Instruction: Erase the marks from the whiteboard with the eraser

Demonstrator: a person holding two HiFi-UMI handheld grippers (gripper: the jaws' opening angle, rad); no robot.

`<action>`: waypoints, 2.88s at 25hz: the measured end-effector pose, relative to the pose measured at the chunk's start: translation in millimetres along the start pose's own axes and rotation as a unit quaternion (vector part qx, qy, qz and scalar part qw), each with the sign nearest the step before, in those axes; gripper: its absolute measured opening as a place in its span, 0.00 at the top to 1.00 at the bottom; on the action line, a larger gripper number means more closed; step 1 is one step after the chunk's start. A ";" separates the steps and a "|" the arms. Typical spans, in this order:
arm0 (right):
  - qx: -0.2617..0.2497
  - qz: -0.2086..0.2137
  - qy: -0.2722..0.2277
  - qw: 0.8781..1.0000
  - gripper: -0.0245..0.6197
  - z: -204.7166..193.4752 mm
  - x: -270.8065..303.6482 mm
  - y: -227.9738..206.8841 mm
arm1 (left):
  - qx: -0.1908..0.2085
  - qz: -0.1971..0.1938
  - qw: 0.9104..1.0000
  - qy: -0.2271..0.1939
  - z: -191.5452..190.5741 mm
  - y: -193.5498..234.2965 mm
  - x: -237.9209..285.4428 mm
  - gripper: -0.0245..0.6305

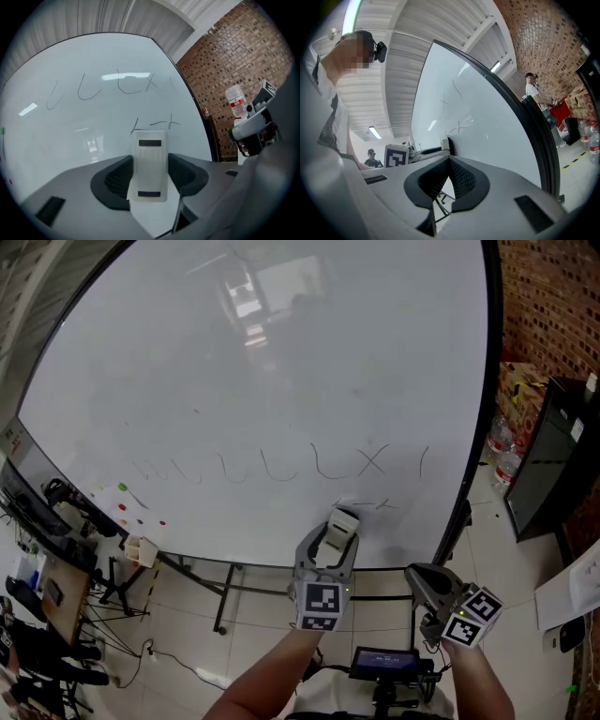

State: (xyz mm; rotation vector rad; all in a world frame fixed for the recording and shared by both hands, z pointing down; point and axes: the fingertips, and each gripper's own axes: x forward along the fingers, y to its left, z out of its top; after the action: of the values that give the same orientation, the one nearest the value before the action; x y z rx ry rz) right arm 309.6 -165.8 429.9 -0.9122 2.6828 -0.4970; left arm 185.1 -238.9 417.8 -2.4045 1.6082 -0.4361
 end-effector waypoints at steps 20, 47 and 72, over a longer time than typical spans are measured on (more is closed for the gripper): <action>0.005 -0.018 -0.002 1.000 0.94 1.4 -13.1 -14.1 | 0.032 0.045 0.998 -0.031 19.6 25.4 -9.4 0.55; 0.007 -0.017 0.002 1.000 0.94 -0.9 -7.8 -17.0 | 0.119 0.009 0.992 -0.042 56.5 -10.9 -3.5 0.55; 0.012 -0.031 -0.003 0.999 0.94 -1.2 -19.4 -23.0 | 0.129 -0.019 0.990 -0.056 71.6 -31.2 8.1 0.55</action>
State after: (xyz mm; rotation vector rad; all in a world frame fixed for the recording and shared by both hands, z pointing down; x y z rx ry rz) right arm 336.3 -170.5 442.9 -0.9911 2.6433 -0.5372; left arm 240.7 -233.5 362.6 -2.2269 1.3699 -0.4759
